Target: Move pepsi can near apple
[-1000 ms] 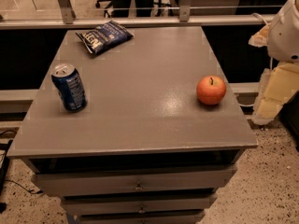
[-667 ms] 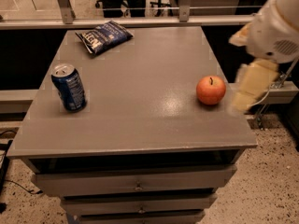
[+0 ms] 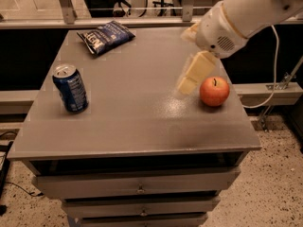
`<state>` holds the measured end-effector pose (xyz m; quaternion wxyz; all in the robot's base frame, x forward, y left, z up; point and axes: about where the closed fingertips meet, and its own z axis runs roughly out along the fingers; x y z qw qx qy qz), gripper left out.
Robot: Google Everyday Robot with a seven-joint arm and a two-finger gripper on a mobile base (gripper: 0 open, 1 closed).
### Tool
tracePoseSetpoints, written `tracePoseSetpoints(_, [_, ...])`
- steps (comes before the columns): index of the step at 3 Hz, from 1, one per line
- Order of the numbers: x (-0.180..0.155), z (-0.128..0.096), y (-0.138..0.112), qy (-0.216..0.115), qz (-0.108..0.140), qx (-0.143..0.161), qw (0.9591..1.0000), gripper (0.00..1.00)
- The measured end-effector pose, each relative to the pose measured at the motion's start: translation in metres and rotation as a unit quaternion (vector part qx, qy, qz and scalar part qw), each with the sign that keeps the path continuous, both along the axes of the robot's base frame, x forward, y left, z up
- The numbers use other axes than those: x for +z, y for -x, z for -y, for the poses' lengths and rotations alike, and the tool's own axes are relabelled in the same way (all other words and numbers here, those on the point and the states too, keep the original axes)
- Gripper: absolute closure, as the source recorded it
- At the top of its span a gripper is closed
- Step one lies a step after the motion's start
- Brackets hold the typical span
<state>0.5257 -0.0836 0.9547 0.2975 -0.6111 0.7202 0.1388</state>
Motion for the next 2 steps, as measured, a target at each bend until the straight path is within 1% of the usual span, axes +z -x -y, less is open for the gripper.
tracePoseSetpoints(1, [0.0014,-0.0577,-0.0110,-0.070,-0.007,0.032,0.9971,0.00])
tracePoseSetpoints(2, [0.0015,-0.0583,-0.0110,-0.070,-0.007,0.032,0.9970,0.00])
